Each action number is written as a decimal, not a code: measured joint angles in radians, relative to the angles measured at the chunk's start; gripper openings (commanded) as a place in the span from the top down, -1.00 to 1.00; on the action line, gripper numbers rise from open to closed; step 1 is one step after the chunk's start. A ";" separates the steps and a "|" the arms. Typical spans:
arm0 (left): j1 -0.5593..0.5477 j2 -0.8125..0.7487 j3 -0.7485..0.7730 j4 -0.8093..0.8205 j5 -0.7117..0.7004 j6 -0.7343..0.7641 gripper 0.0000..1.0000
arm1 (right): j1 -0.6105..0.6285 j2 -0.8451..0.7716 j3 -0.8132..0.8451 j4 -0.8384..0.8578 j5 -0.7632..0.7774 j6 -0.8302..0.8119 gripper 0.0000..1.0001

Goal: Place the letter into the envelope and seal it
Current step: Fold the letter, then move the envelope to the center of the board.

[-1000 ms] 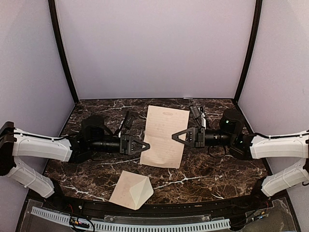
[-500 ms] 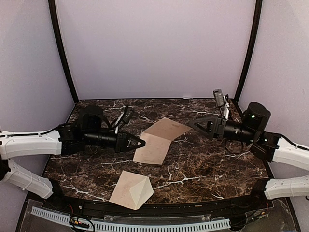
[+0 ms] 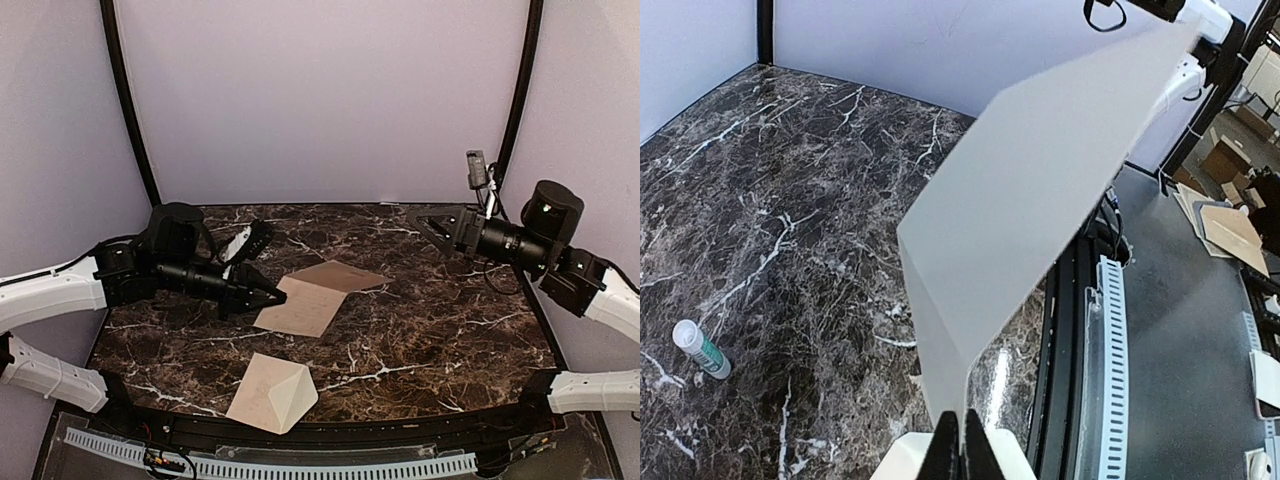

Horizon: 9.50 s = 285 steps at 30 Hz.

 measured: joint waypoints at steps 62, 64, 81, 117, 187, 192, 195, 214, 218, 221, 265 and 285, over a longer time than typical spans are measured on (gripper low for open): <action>0.000 0.045 0.024 0.054 0.238 -0.127 -0.13 | 0.290 0.497 0.104 0.018 -0.354 -0.111 1.00; 0.000 0.024 0.024 0.035 0.172 -0.141 -0.30 | 0.290 0.489 0.103 0.007 -0.344 -0.115 1.00; -0.003 0.023 0.074 -0.002 0.056 -0.257 -0.55 | 0.289 0.526 0.113 -0.077 -0.333 -0.155 1.00; -0.040 -0.029 -0.200 0.704 -0.076 -0.598 1.00 | 0.194 0.230 -0.265 0.415 0.018 0.148 -0.97; 0.005 0.042 -0.090 0.257 0.044 -0.483 0.52 | 0.198 0.480 0.085 0.029 -0.365 0.014 1.00; -0.005 0.042 -0.091 0.306 0.122 -0.488 1.00 | 0.198 0.500 0.088 0.031 -0.400 0.012 1.00; -0.005 0.042 -0.092 0.320 0.139 -0.485 1.00 | 0.198 0.505 0.089 0.037 -0.405 0.015 0.51; -0.005 -0.029 -0.280 0.652 0.046 -0.678 -0.01 | 0.224 0.554 -0.114 0.639 -0.332 0.357 1.00; -0.008 -0.032 -0.282 0.606 0.015 -0.670 -0.47 | 0.221 0.527 -0.114 0.623 -0.270 0.355 1.00; -0.009 -0.052 -0.289 0.517 -0.028 -0.661 -0.50 | 0.209 0.455 -0.114 0.525 -0.195 0.326 1.00; -0.095 0.381 -0.661 0.920 -0.263 -1.048 0.74 | 0.164 0.327 -0.137 0.207 0.030 0.252 1.00; -0.101 0.333 -0.482 0.891 -0.381 -1.041 0.26 | 0.163 0.333 -0.154 0.130 0.013 0.335 1.00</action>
